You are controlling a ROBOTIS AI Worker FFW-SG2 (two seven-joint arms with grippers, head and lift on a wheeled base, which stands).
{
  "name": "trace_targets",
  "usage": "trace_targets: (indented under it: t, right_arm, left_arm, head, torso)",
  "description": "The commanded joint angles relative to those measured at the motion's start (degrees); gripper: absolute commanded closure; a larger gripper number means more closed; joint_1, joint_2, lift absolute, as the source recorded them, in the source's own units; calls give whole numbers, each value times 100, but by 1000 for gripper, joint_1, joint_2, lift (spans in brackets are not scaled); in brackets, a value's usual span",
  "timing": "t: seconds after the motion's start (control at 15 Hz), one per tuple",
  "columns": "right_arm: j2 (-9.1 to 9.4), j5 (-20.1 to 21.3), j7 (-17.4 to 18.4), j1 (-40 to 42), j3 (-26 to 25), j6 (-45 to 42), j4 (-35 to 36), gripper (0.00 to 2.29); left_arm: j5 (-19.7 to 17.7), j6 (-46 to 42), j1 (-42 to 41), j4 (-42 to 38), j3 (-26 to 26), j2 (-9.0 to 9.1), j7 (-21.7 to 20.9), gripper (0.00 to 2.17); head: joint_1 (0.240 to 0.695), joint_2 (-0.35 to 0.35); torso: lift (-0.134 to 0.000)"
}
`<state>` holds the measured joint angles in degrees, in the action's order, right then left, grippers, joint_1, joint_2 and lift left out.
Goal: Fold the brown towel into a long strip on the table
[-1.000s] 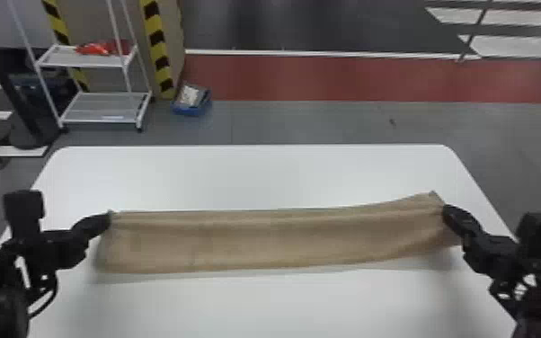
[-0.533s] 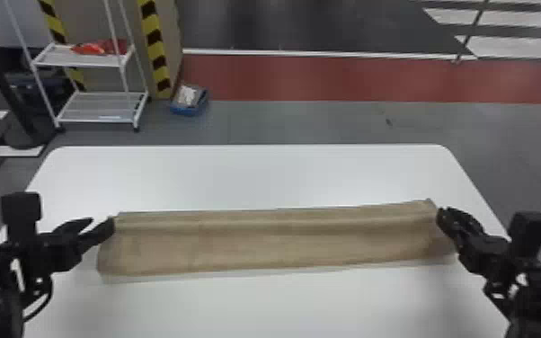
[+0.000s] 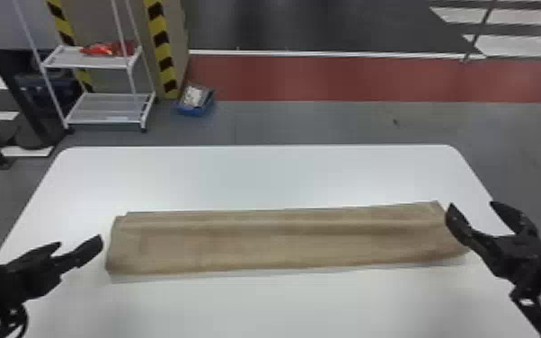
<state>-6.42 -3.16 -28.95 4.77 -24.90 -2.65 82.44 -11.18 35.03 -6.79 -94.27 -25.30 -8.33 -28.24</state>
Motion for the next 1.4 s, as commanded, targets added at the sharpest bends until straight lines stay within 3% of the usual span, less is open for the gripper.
trace_targets:
  t: [0.0, 0.07, 0.33, 0.67, 1.07, 1.2, 1.33]
  right_arm:
    - [27, -176, -190, 164, 152, -20, 167, 66]
    - [97, -176, -208, 200, 204, -20, 237, 66]
    - [97, -18, -172, 33, 266, 191, -44, 97]
    - [-166, 281, -181, -618, -7, 946, -1090, 221]
    - [-210, 272, -208, -609, -94, 1017, -1195, 326]
    - [-254, 281, -216, -618, -94, 1228, -1187, 535]
    - [-263, 272, -313, -618, -94, 1263, -1187, 1031]
  left_arm:
    - [-491, 238, -156, -13, -106, 42, -50, 39]
    - [-658, 238, -183, 5, -106, 51, -94, 39]
    - [-605, 238, -200, 31, -62, 95, -121, 39]
    - [-438, 220, -235, 40, 96, 95, -173, 39]
    - [-438, 132, -253, 14, 122, 95, -288, 137]
    - [-438, 132, -244, 14, 184, 95, -296, 242]
    - [-438, 132, -244, 22, 210, 95, -340, 394]
  head:
    - [695, -18]
    - [695, -12]
    - [695, 6]
    - [695, -25]
    - [695, -66]
    - [695, -73]
    - [695, -85]
  torso:
    - [-57]
    - [-57]
    - [-57]
    - [-57]
    - [-57]
    - [-57]
    - [-57]
